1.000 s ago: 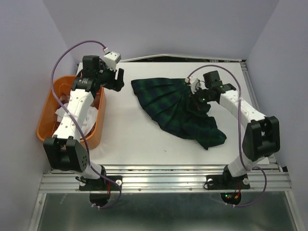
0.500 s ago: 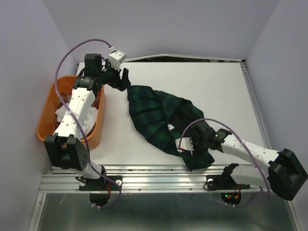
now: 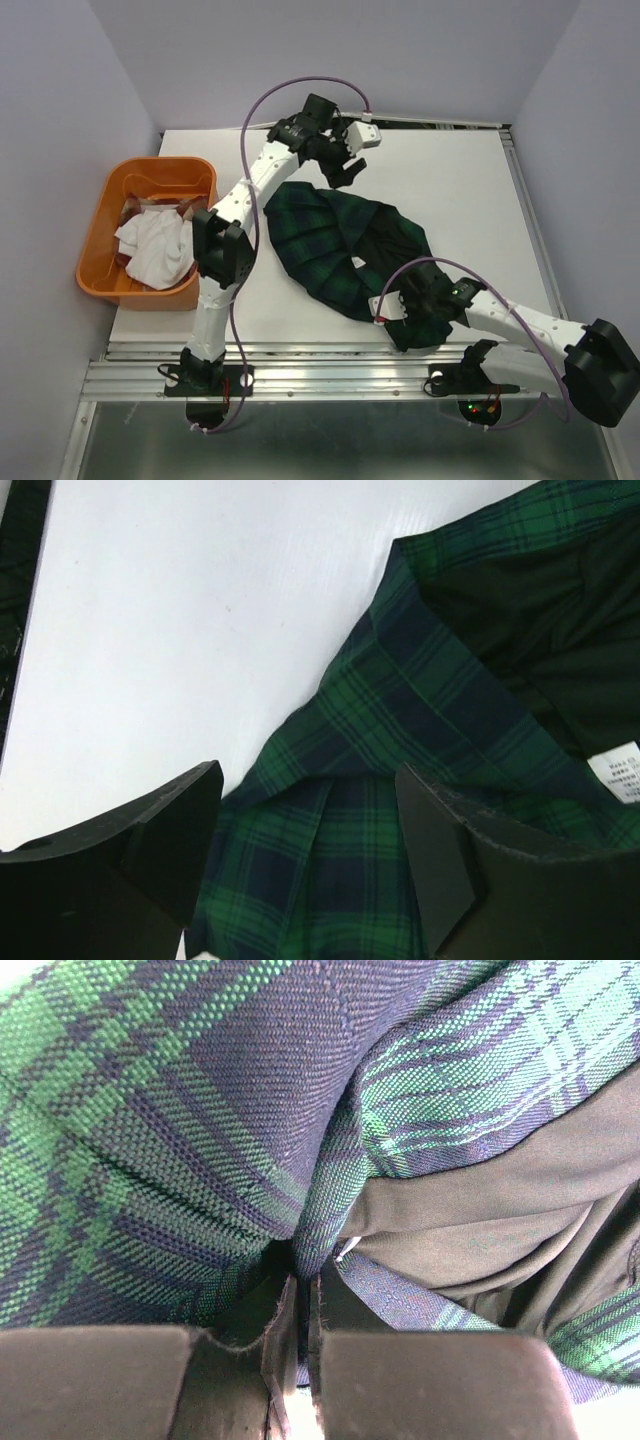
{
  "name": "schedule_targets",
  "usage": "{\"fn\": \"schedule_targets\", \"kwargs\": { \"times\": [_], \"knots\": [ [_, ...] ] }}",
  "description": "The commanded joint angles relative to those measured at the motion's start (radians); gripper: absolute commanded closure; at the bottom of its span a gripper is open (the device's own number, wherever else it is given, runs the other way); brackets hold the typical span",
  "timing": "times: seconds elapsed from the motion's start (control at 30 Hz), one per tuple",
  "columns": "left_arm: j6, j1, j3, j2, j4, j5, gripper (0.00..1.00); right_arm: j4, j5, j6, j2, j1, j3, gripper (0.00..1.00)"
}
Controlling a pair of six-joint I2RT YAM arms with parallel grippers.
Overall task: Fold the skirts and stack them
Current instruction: Flatten the skirt out
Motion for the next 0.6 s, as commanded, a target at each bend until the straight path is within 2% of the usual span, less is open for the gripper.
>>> {"fn": "schedule_targets", "kwargs": {
  "times": [0.0,0.07,0.17,0.37,0.57],
  "knots": [
    [0.048,-0.087,0.080,0.036,-0.032,-0.049,0.18,-0.001,0.034,-0.001,0.000,-0.001,-0.010,0.99],
    [0.120,-0.141,0.011,0.046,0.008,-0.091,0.17,-0.007,0.034,-0.001,-0.002,-0.001,-0.010,0.99],
    [0.269,-0.161,-0.030,0.057,0.007,-0.053,0.17,-0.021,0.035,-0.010,-0.011,-0.001,-0.017,0.99],
    [0.390,-0.159,-0.067,0.102,0.116,-0.023,0.16,-0.037,0.081,-0.125,-0.113,-0.001,-0.095,0.99],
    [0.519,-0.161,0.015,0.192,0.094,0.026,0.14,-0.072,0.092,-0.119,-0.183,-0.001,-0.138,0.99]
  ]
}}
